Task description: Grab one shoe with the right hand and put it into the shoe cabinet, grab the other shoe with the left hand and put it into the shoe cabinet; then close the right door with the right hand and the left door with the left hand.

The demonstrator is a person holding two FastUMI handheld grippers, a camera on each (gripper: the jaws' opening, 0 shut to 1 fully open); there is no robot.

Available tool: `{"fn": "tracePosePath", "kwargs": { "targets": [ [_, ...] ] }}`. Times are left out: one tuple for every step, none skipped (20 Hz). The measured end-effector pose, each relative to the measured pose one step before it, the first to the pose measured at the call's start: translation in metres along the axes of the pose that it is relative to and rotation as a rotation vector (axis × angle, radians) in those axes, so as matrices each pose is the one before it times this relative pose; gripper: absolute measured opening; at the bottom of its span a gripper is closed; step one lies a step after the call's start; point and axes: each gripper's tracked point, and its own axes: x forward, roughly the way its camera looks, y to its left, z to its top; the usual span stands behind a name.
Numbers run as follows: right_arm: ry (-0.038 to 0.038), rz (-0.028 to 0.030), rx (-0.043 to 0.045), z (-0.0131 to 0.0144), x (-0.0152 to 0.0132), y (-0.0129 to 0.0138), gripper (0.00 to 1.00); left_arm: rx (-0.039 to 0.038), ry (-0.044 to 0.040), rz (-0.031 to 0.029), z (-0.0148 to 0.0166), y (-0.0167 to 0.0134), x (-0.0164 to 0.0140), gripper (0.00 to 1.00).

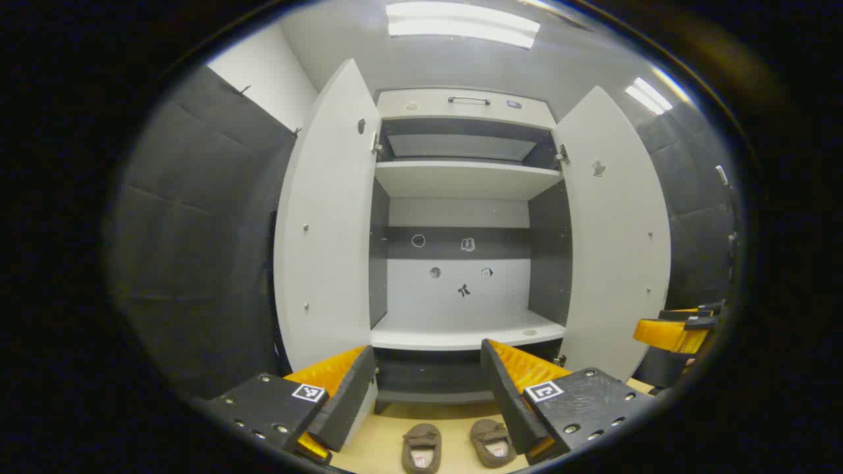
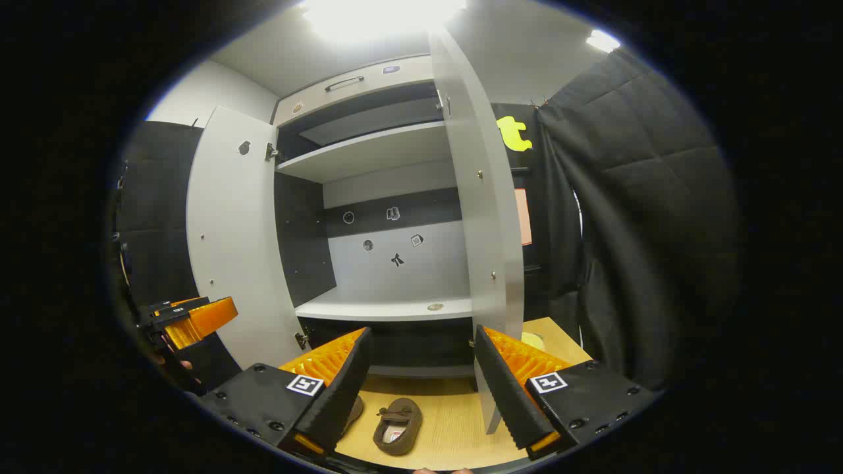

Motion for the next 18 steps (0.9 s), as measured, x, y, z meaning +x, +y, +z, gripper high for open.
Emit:
{"fn": "tracePosePath", "kwargs": {
  "targets": [
    [-0.00059, -0.01694, -0.00383, -0.00025, 0.0029, 0.00154, 0.98, -0.01124, 0.00717, -0.01339, -0.00324, 0.00193, 0.00293, 0.96],
    [-0.00151, -0.01676, -0.00055, -0.00133, 0.0007, 0.00245, 0.98, -0.00585, 0.00913, -0.0133, -0.00306, 0.00277, 0.00157, 0.95],
    [-0.00132, -0.0146, 0.00207, 0.00131, 0.00436, 0.00426, 0.98, 0.00098, 0.00854, -0.01362, -0.0041, 0.00153, 0.00264, 0.93],
    [-0.00178, -0.01504, 0.00213, 0.00149, 0.00472, 0.00274, 0.98, -0.00041, 0.0032, -0.01433, -0.00269, 0.0014, 0.00229, 0.92],
    [-0.00185, -0.01405, 0.00199, 0.0007, 0.00409, 0.0027, 0.98, -0.0015, 0.00071, -0.01035, -0.00109, 0.00071, 0.00274, 0.9],
    [-0.00057, -0.01036, 0.00227, 0.00002, 0.00451, 0.00435, 0.98, -0.00062, -0.00017, -0.0112, -0.00357, 0.00169, 0.00274, 0.89],
    [0.0017, -0.00544, 0.00301, -0.00015, 0.0041, 0.00457, 0.98, 0.00003, -0.00017, -0.01419, -0.00222, 0.00009, 0.00261, 0.89],
    [0.00164, -0.00143, -0.00051, -0.00193, 0.00225, 0.00424, 0.98, 0.00481, -0.0042, -0.01506, -0.00207, -0.00128, 0.00185, 0.98],
    [0.00764, -0.00018, -0.00419, -0.00111, 0.00365, 0.00528, 0.98, 0.01119, -0.00153, -0.01332, -0.00178, -0.00055, 0.00248, 0.89],
    [0.00825, 0.00047, -0.00491, -0.00219, 0.00389, 0.00388, 0.98, 0.01269, 0.00486, -0.01213, -0.00362, 0.00154, 0.00286, 0.89],
    [0.00145, -0.00358, -0.00534, -0.00011, 0.00389, 0.00265, 0.98, 0.00621, 0.00158, -0.01392, -0.00149, 0.0004, 0.00279, 0.89],
    [-0.00059, -0.00705, -0.00604, -0.00062, 0.0032, 0.00139, 0.98, -0.00298, -0.0017, -0.01586, -0.00148, 0.00059, 0.00274, 0.89],
    [0.00169, -0.00715, -0.00542, -0.00168, 0.00276, 0.00116, 0.98, -0.00955, 0.00009, -0.01537, -0.00185, -0.00025, 0.0027, 0.88],
    [0.01056, -0.00643, -0.00366, -0.00278, 0.00332, 0.00128, 0.98, -0.00915, 0.00604, -0.01457, -0.00329, 0.00121, 0.0042, 0.88],
    [0.01121, -0.00162, -0.00155, -0.00262, 0.00207, 0.00196, 0.98, -0.00457, 0.00647, -0.00903, -0.00221, 0.00136, 0.00228, 0.91],
    [0.01401, 0.00482, 0.00273, -0.00262, 0.00324, 0.00321, 0.98, -0.00116, 0.00299, -0.00641, -0.00238, 0.00208, 0.00128, 0.93],
    [0.01521, 0.01184, 0.00376, -0.00271, 0.00277, 0.00461, 0.98, -0.00071, 0.00021, -0.00581, -0.00056, 0.00147, 0.0005, 0.98],
    [0.01255, 0.00386, 0.00627, -0.00317, 0.0045, 0.00314, 0.98, -0.00275, -0.00239, -0.00955, -0.00113, 0.00297, 0.00285, 0.98]
  ]
}}
